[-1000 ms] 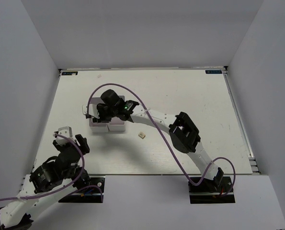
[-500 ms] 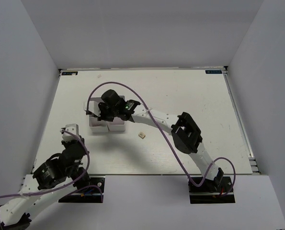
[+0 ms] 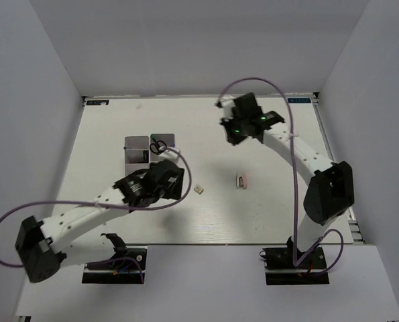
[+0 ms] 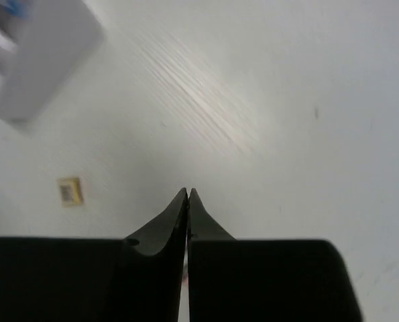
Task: Sort the stationery into containers
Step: Place the stationery in the storage box, then pick up the stationery from the center of the board.
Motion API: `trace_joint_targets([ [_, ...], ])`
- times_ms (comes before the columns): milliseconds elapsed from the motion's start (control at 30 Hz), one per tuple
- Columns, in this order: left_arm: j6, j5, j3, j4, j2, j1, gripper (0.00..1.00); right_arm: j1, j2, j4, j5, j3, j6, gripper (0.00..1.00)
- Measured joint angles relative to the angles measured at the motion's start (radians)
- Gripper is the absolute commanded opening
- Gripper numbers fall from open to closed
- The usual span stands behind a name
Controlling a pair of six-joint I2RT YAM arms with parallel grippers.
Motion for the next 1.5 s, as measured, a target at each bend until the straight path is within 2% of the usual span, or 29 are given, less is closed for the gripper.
trace_joint_targets([
  [100,0.021,0.098,0.072,0.058,0.166,0.0,0.35,-0.191,-0.05,-0.047,-0.096,-0.187,0.092,0.55],
  [133,0.015,0.121,0.088,0.066,0.211,0.0,0.21,-0.243,-0.072,-0.065,-0.127,-0.261,0.119,0.63],
  [167,0.003,0.138,0.113,0.058,0.256,-0.001,0.21,-0.273,-0.098,-0.07,-0.153,-0.327,0.138,0.68],
  [200,-0.009,0.151,0.145,0.05,0.315,-0.001,0.21,-0.292,-0.142,-0.072,-0.189,-0.41,0.154,0.77],
  [267,-0.075,0.165,0.22,0.032,0.438,-0.002,0.36,-0.301,-0.236,-0.074,-0.244,-0.536,0.182,0.75],
  [367,-0.175,0.173,0.291,0.01,0.552,-0.003,0.46,-0.31,-0.361,-0.074,-0.301,-0.629,0.196,0.68],
  [433,-0.255,0.179,0.325,0.006,0.612,-0.003,0.53,-0.333,-0.41,-0.057,-0.327,-0.637,0.206,0.68],
  [467,-0.293,0.181,0.335,0.007,0.636,-0.003,0.6,-0.35,-0.428,-0.043,-0.335,-0.637,0.21,0.68],
  [500,-0.328,0.183,0.338,0.008,0.654,-0.003,0.62,-0.365,-0.443,-0.03,-0.345,-0.637,0.213,0.68],
  [633,-0.475,0.188,0.34,0.014,0.711,-0.003,0.63,-0.415,-0.474,0.003,-0.373,-0.645,0.219,0.68],
  [800,-0.566,0.188,0.359,0.025,0.775,0.0,0.64,-0.453,-0.482,0.014,-0.413,-0.658,0.226,0.68],
  [1100,-0.653,0.171,0.418,0.037,0.858,0.019,0.63,-0.49,-0.513,0.026,-0.469,-0.671,0.24,0.68],
  [1300,-0.69,0.15,0.44,-0.012,0.884,0.032,0.62,-0.513,-0.514,0.03,-0.496,-0.674,0.244,0.68],
  [1500,-0.697,0.14,0.496,-0.071,0.925,0.042,0.54,-0.533,-0.526,0.03,-0.517,-0.676,0.247,0.68],
])
